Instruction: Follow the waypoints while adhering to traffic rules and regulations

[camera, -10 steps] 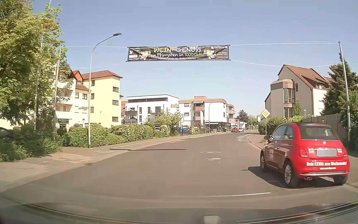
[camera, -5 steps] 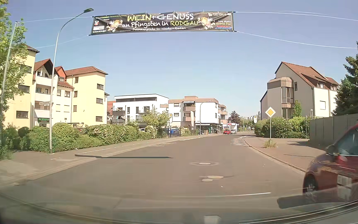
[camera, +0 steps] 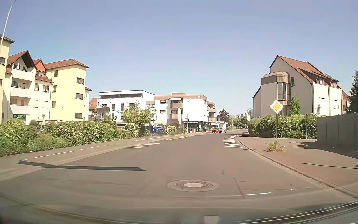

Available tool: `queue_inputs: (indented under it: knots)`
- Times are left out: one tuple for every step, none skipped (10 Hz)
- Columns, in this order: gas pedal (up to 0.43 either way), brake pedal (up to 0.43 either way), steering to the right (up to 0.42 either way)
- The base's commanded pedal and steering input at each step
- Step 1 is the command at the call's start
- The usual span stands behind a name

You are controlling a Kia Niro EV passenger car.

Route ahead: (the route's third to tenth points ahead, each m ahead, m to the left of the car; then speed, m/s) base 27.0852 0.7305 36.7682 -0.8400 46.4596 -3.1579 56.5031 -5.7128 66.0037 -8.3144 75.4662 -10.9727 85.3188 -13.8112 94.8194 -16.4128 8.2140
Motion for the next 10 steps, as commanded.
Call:
queue_inputs:
  knots:
    - [0.067,0.03,0.054]
    - [0.079,0.03,0.053]
    - [0.079,0.03,0.05]
    - [0.067,0.03,0.048]
    - [0.067,0.03,0.044]
    - [0.079,0.03,0.043]
    - [0.079,0.03,0.041]
    - [0.079,0.03,0.039]
    - [0.079,0.03,0.037]
    - [0.079,0.03,0.037]
